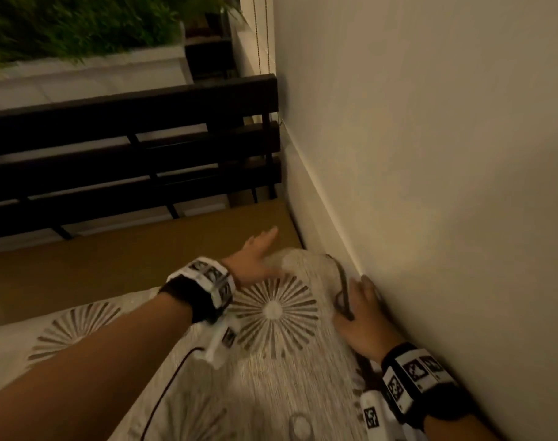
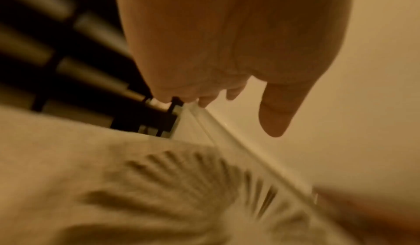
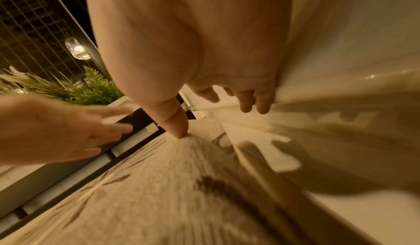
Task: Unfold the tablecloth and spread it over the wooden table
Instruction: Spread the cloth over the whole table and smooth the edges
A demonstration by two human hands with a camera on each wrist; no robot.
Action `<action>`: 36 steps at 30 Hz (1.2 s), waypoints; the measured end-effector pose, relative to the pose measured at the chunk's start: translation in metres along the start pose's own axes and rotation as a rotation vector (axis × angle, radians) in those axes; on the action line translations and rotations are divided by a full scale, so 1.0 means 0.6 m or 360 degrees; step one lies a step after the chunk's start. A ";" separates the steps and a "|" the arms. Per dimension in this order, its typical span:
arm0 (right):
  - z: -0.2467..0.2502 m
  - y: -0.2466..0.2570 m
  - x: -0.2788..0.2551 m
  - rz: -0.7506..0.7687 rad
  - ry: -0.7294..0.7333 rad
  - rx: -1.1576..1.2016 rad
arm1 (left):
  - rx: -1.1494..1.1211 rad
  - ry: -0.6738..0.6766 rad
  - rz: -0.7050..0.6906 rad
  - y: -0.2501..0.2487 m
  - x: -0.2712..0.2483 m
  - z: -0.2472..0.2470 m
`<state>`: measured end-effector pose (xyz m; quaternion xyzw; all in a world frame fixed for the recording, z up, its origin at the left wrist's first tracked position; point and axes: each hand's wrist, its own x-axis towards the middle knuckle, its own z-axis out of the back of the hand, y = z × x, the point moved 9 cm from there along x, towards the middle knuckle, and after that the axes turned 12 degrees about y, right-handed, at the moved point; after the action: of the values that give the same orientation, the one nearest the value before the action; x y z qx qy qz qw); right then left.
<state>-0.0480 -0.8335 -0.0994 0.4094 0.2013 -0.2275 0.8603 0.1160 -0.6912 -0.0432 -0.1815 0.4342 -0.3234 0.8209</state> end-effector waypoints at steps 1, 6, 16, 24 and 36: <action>0.000 0.006 -0.004 0.0054 -0.0016 -0.0084 | 0.0344 -0.0003 0.0101 0.015 -0.008 -0.017; -0.049 0.036 -0.020 0.0330 0.0296 -0.0262 | 0.0689 -0.0023 0.0424 0.114 -0.081 -0.101; -0.047 0.062 -0.066 0.0198 0.0018 -0.0837 | 0.0192 -0.0387 0.0346 0.126 -0.165 -0.077; -0.273 0.124 -0.269 0.0169 0.0404 -0.1138 | 0.0347 -0.0540 0.0518 0.356 -0.519 -0.199; -0.473 0.089 -0.430 -0.0186 0.0379 -0.0847 | 0.0341 -0.0183 0.0765 0.531 -0.698 -0.370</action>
<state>-0.2739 -0.5192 -0.0949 0.1811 0.3767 -0.1663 0.8931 -0.1225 -0.1758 -0.1021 -0.0032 0.3808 -0.1526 0.9119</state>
